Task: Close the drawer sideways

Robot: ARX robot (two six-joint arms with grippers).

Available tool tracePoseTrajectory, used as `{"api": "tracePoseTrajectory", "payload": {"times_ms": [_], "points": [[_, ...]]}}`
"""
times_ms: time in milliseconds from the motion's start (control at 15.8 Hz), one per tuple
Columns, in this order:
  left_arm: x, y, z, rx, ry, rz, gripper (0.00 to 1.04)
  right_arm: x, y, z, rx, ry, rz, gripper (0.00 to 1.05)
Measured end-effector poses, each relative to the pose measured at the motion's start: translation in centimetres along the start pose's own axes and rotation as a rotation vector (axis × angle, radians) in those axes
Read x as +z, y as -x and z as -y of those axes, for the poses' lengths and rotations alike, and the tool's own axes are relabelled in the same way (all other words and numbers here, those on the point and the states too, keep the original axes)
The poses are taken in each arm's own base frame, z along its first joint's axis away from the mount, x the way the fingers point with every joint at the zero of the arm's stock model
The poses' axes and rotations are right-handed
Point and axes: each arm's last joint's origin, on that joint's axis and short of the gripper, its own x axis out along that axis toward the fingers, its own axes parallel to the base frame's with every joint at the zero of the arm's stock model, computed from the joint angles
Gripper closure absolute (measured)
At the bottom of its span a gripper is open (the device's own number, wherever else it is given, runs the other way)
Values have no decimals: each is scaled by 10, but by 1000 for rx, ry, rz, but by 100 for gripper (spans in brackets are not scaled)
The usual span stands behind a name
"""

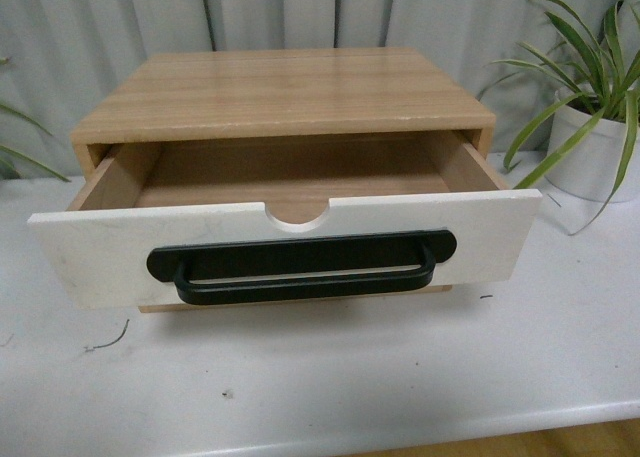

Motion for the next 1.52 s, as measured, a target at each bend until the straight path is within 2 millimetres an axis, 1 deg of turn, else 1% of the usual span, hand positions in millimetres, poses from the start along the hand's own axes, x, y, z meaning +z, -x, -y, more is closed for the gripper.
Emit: {"api": "tracePoseTrajectory", "payload": {"times_ms": [1519], "points": [[0, 0, 0, 0, 0, 0, 7, 0, 0, 0, 0, 0, 0, 6]]}}
